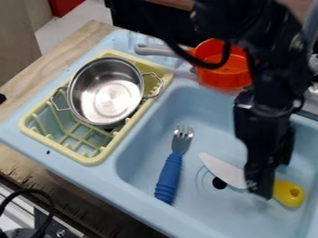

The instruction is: Put the knife to strainer

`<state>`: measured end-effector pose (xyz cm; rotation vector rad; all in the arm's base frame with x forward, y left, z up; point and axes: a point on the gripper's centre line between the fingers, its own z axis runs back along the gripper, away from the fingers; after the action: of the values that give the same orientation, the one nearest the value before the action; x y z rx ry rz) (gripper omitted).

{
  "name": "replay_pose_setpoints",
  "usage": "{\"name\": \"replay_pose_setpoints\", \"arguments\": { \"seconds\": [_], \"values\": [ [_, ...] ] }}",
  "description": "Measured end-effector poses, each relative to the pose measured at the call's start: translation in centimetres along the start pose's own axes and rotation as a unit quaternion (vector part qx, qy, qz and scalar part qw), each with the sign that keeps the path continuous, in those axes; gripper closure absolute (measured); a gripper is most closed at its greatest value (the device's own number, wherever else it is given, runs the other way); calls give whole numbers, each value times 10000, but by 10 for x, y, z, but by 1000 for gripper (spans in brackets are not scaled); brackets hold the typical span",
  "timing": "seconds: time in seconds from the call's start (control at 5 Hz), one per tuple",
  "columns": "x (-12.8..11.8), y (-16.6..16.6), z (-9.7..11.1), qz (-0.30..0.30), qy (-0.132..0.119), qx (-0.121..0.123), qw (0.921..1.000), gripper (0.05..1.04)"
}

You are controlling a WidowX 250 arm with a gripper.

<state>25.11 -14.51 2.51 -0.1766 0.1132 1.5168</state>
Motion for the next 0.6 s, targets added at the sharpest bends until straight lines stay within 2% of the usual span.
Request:
{"name": "replay_pose_setpoints", "arguments": {
  "seconds": [0.2,0.4,0.6],
  "values": [
    [4,5,-7,95,-16,-108,9999,88],
    [3,3,-8,100,-31,-164,9998,151],
    [3,3,-8,131,-33,-156,9998,421]
  ]
}}
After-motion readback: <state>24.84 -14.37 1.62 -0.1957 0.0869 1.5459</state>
